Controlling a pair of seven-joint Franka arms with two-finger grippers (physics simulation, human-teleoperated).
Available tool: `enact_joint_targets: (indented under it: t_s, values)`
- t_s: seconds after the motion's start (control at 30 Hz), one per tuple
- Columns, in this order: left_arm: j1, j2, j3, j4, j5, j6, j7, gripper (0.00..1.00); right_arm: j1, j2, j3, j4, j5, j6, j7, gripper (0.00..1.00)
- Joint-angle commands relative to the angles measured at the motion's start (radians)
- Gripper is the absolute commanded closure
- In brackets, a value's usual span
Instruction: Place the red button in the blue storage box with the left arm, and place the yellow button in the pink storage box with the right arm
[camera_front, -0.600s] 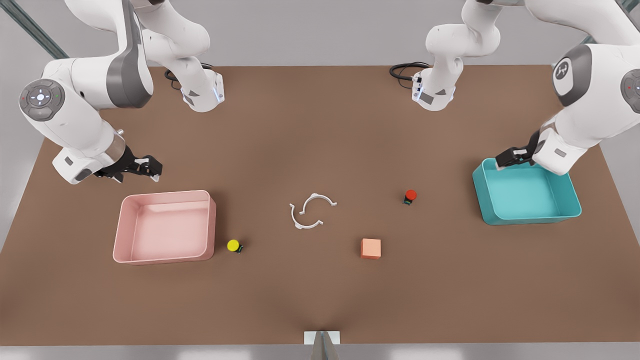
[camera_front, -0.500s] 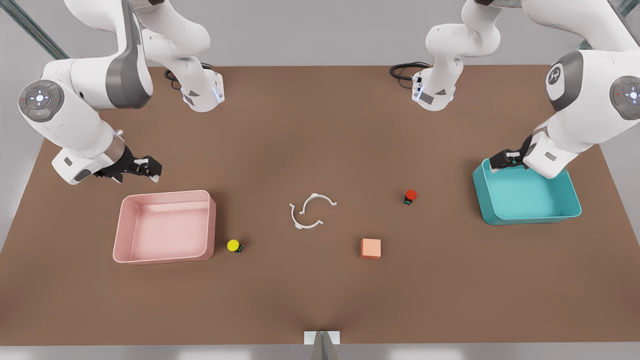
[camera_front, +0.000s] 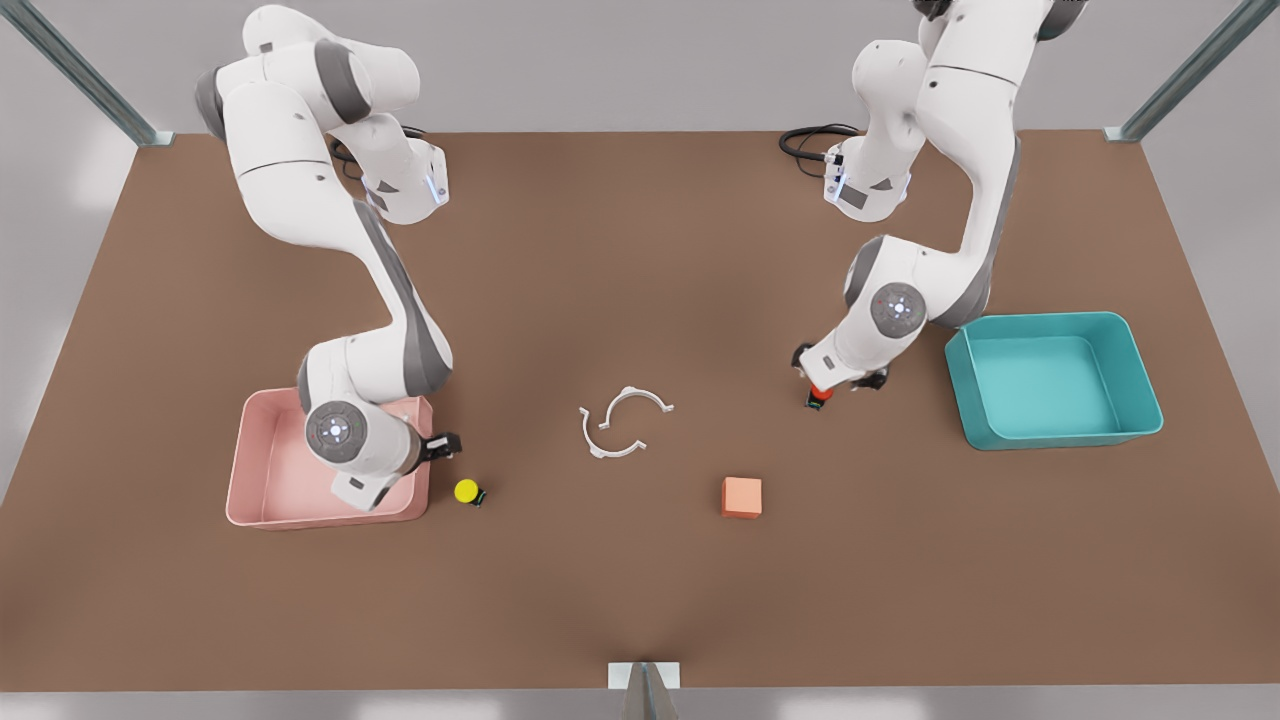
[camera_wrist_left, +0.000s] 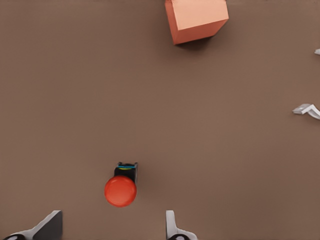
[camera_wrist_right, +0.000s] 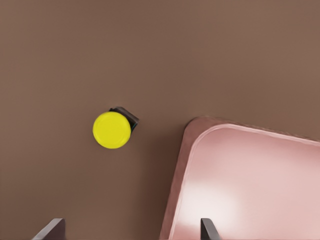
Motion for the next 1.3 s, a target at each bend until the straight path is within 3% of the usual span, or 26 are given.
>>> enact_joint_targets:
  t_s: [0.0, 0.07, 0.23, 0.4, 0.43, 0.63, 0.7, 0.77, 1.0, 1.13, 1.27]
  values:
    - [0.003, 0.032, 0.001, -0.009, 0.002, 0.252, 0.114, 0.00, 0.001, 0.042, 0.002, 0.013, -0.001, 0.165, 0.146, 0.00]
    - [0.018, 0.051, 0.005, -0.075, 0.002, 0.343, 0.114, 0.00, 0.009, 0.071, 0.005, 0.016, -0.002, 0.221, 0.217, 0.00]
    - [0.020, 0.132, 0.003, -0.116, 0.000, 0.416, 0.109, 0.00, 0.072, 0.218, 0.004, 0.205, -0.002, 0.208, 0.335, 0.00]
    - [0.018, 0.166, 0.003, -0.193, 0.000, 0.516, 0.109, 0.01, 0.072, 0.234, 0.004, 0.168, 0.002, 0.216, 0.370, 0.00]
    - [0.018, 0.160, 0.003, -0.193, 0.000, 0.514, 0.109, 0.14, 0.064, 0.234, 0.004, 0.166, 0.001, 0.215, 0.367, 0.00]
    - [0.017, 0.137, 0.003, -0.193, 0.000, 0.507, 0.111, 0.18, 0.066, 0.223, -0.003, 0.148, -0.002, 0.207, 0.366, 0.00]
    - [0.017, 0.137, 0.003, -0.193, 0.000, 0.507, 0.111, 0.37, 0.064, 0.218, -0.004, 0.108, -0.040, 0.208, 0.364, 0.00]
    - [0.017, 0.137, 0.003, -0.193, 0.000, 0.507, 0.109, 0.47, 0.056, 0.220, -0.004, 0.094, -0.045, 0.210, 0.366, 0.00]
    - [0.017, 0.129, 0.003, -0.193, 0.000, 0.501, 0.106, 0.51, 0.058, 0.226, 0.000, 0.079, -0.042, 0.261, 0.369, 0.01]
    - [0.037, 0.000, 0.006, -0.188, 0.000, 0.324, 0.112, 0.50, 0.058, 0.227, 0.002, 0.077, -0.042, 0.261, 0.366, 0.31]
    - [0.129, -0.153, 0.008, -0.181, 0.000, 0.157, 0.189, 0.50, 0.059, 0.229, 0.002, 0.076, -0.044, 0.261, 0.358, 0.43]
